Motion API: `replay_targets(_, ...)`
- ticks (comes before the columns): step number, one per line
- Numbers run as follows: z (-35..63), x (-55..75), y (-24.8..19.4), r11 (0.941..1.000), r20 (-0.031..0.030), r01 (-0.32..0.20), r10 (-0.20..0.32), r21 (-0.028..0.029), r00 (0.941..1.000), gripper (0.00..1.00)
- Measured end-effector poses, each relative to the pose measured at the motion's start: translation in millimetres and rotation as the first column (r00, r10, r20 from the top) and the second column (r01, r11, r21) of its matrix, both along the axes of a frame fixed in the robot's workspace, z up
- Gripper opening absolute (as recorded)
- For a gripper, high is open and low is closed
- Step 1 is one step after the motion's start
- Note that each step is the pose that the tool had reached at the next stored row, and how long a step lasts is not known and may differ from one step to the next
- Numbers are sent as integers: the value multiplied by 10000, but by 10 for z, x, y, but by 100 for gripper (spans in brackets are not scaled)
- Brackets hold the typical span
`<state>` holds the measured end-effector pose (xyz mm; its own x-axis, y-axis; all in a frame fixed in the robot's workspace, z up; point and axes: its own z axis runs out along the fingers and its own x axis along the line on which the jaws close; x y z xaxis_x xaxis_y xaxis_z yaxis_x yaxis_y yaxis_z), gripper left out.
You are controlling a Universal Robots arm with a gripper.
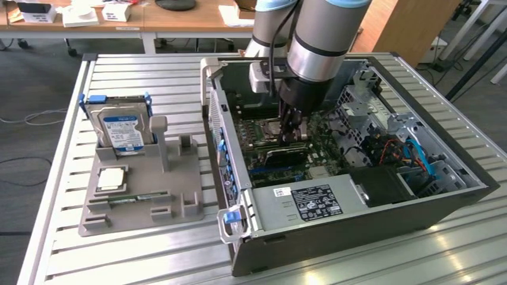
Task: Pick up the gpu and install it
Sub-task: 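Press down on the gpu until it lock into place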
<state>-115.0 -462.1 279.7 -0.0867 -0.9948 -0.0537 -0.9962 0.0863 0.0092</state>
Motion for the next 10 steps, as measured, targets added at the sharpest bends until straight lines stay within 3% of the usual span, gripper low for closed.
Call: replay_targets(10, -54, -1, 0, 10000, -2, 0, 0, -3, 10000, 11)
